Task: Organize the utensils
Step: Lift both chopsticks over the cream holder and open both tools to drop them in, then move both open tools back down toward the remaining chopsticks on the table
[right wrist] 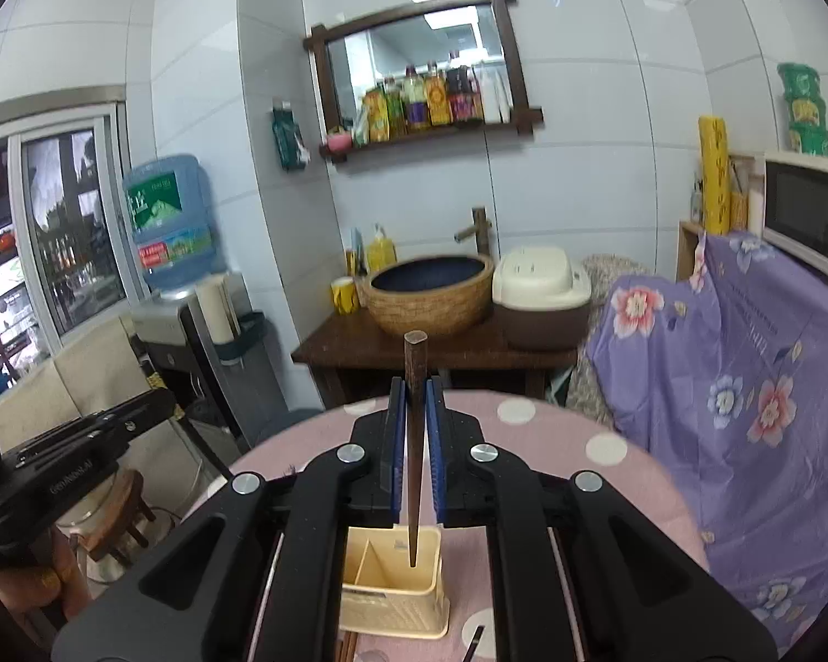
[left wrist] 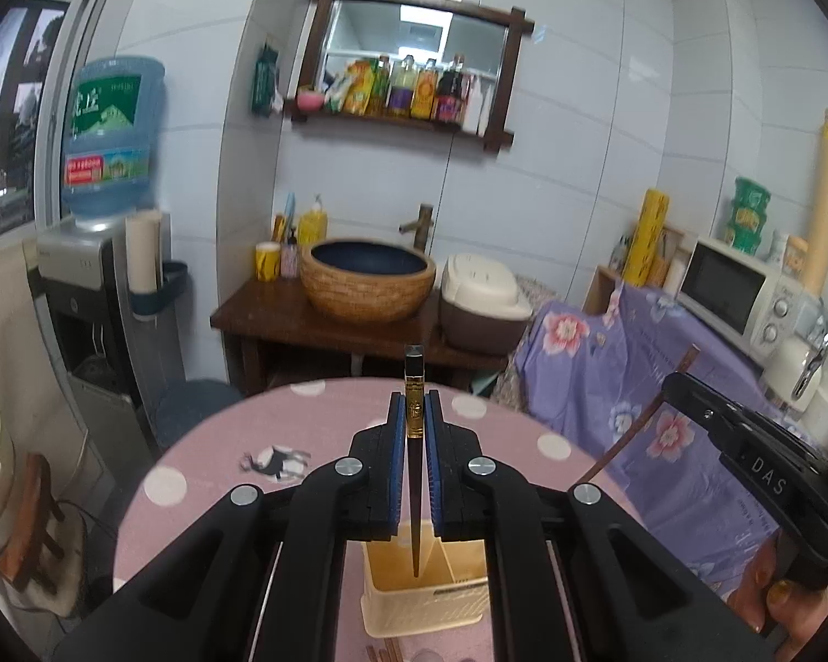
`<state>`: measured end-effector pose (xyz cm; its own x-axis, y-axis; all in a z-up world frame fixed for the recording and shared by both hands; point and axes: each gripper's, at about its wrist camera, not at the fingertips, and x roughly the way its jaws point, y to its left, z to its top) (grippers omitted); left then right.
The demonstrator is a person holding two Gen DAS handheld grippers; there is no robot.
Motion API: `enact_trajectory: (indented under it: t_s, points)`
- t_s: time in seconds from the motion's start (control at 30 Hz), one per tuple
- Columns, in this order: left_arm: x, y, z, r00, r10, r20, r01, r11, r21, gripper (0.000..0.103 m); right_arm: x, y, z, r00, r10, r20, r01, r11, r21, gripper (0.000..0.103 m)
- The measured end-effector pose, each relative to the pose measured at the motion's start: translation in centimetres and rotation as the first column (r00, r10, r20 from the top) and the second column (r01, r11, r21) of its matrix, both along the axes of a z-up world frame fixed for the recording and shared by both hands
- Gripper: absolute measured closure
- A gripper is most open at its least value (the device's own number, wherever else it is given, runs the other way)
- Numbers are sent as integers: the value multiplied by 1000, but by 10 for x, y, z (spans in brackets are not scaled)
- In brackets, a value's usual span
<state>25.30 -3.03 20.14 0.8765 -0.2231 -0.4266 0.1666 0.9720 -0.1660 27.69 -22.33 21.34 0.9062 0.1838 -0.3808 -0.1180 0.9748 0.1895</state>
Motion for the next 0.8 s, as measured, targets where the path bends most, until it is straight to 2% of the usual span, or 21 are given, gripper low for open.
enact_trajectory:
  t_s: [0.17,0.27,0.4,0.63,0.67,0.7,0.73,0.8]
  points:
    - [11,-3,-46,998,4,-64,-3,1000,8,95,14,6,-50,997,6,-82,-5,1000,20,95]
    - [16,-2,-66,995,5,-103,-4,1000,3,95,18,6,-69,994,4,-109,-1,1000,28,95]
    - [20,0,-85,990,3,-144,-4,1000,-5,95,21,4,-79,993,-4,-118,9,999,42,95]
    - [14,-2,-88,991,-15,-130,15,1000,1,94,16,3,-81,996,-18,-90,20,1000,23,95]
    - [13,-3,-87,991,-16,-130,17,1000,8,92,15,3,-81,996,-20,-88,22,1000,19,94]
    - [12,-3,-88,992,-19,-128,21,1000,12,82,14,4,-82,996,-21,-87,22,1000,13,94]
    - [11,-3,-88,992,-22,-125,24,1000,14,67,13,4,-83,996,-20,-86,21,1000,8,94]
    - [7,-3,-89,993,-20,-113,22,1000,18,52,10,4,-87,996,-21,-92,21,1000,3,94]
